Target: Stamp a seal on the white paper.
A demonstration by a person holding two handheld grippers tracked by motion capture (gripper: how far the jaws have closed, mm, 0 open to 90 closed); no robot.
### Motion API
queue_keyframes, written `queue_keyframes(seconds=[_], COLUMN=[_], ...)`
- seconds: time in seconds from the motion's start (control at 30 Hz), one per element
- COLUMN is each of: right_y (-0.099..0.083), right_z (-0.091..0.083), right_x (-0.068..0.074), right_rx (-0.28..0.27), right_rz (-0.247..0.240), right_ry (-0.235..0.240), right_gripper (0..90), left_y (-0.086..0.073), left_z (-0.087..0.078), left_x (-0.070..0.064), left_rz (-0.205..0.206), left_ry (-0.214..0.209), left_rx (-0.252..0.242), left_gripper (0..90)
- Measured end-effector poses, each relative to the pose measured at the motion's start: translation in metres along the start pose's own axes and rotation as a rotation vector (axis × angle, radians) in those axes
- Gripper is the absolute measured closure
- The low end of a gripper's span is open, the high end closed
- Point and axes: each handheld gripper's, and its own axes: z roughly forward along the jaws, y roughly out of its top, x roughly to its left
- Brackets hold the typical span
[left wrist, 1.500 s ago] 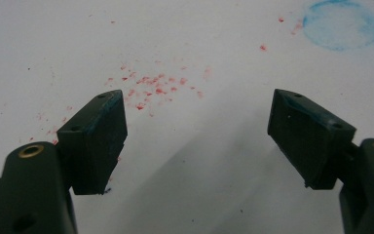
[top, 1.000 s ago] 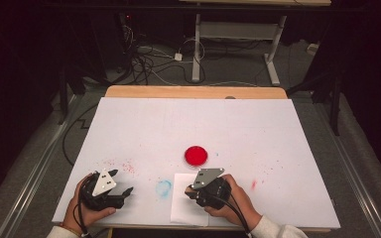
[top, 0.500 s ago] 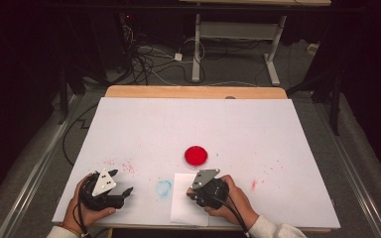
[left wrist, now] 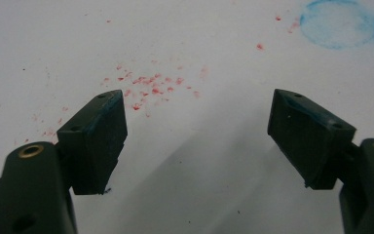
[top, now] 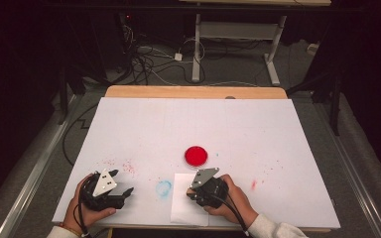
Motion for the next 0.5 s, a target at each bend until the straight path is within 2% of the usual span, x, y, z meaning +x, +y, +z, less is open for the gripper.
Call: queue_keyframes(seconds=[0.13, 0.3, 0.5], right_y=[-0.0002, 0.0002, 0.0003], right_z=[0.0003, 0.0003, 0.0003], right_x=[-0.0023, 0.0016, 0.0027], right_rx=[-0.001, 0.005, 0.010], right_rz=[0.008, -0.011, -0.018], right_ry=[0.013, -0.013, -0.018], right_gripper=[76.0, 76.0, 76.0], left_y=[-0.0001, 0.0003, 0.0004], left_z=[0.0001, 0.0003, 0.0003], left_x=[-0.0002, -0.0008, -0.0006], left_rz=[0.000, 0.000, 0.005], left_ry=[0.000, -0.001, -0.001], left_rx=[0.000, -0.001, 0.003], left_gripper=[21.5, 21.5, 21.5])
